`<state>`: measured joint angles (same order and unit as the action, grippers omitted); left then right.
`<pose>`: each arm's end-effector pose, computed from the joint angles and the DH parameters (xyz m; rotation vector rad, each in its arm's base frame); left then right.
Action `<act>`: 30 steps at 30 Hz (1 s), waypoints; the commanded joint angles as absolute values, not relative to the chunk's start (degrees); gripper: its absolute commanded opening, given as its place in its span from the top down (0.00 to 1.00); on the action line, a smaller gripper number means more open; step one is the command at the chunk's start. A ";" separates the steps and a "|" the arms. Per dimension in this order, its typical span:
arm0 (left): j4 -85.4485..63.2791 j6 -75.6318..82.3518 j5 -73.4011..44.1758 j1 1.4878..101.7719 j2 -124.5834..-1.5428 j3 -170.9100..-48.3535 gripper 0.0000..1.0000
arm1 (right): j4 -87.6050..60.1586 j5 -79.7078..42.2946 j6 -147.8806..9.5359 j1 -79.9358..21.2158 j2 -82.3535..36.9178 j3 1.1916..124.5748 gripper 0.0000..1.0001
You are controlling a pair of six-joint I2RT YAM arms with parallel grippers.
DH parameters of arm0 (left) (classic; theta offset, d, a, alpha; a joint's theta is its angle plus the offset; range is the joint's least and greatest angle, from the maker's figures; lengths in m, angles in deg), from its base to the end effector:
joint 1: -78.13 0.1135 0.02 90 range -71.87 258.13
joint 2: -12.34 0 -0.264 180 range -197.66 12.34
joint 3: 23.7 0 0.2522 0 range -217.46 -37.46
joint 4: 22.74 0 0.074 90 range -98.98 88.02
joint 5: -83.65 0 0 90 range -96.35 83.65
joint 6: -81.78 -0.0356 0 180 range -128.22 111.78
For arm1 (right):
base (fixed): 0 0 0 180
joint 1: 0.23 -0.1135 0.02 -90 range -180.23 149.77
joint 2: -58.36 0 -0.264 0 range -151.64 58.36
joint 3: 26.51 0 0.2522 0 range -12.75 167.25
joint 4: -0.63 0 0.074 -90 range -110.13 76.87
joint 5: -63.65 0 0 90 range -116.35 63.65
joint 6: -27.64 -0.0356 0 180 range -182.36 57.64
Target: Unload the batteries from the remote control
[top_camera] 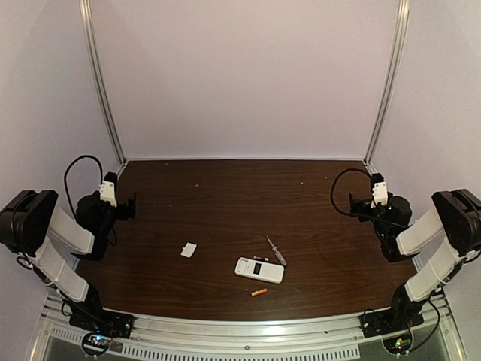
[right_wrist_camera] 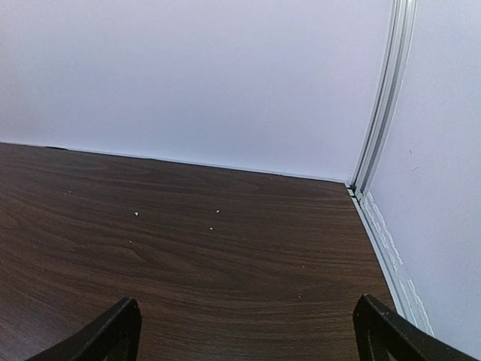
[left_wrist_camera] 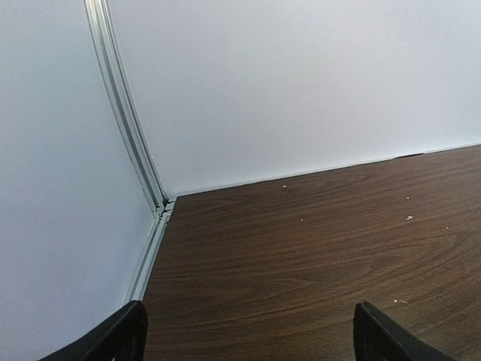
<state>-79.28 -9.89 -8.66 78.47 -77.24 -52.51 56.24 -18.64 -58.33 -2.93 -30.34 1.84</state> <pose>0.2505 0.0001 0.1493 0.0499 1.6438 -0.0064 0.2472 0.0164 0.1492 -0.1991 1.6416 0.0936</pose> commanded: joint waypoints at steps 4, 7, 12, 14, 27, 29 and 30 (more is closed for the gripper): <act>-78.28 -9.19 -7.93 78.92 -77.49 -53.37 0.03 | 58.52 -18.92 -59.14 -2.50 -30.52 1.45 0.00; -78.32 -9.19 -7.93 78.90 -77.48 -53.37 0.03 | 58.68 -19.42 -58.94 -2.78 -30.54 1.39 0.00; -78.33 -9.19 -7.93 78.90 -77.52 -53.37 0.03 | 58.61 -19.48 -58.93 -2.78 -30.50 1.40 0.00; -78.28 -9.19 -7.93 78.92 -77.46 -53.37 0.03 | 58.64 -19.40 -58.93 -2.78 -30.51 1.44 0.00; -78.33 -9.19 -7.93 78.90 -77.47 -53.35 0.03 | 58.65 -19.36 -58.94 -2.78 -30.58 1.40 0.00; -78.30 -9.19 -7.93 78.91 -77.44 -53.37 0.03 | 58.62 -19.48 -58.93 -2.78 -30.56 1.40 0.00; -78.32 -9.20 -7.93 78.92 -77.48 -53.37 0.03 | 58.62 -19.44 -58.93 -2.78 -30.55 1.40 0.00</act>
<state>-77.47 -9.76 -8.46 78.47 -77.24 -52.71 57.85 -18.75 -58.28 -2.93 -30.34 1.84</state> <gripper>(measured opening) 0.974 0.997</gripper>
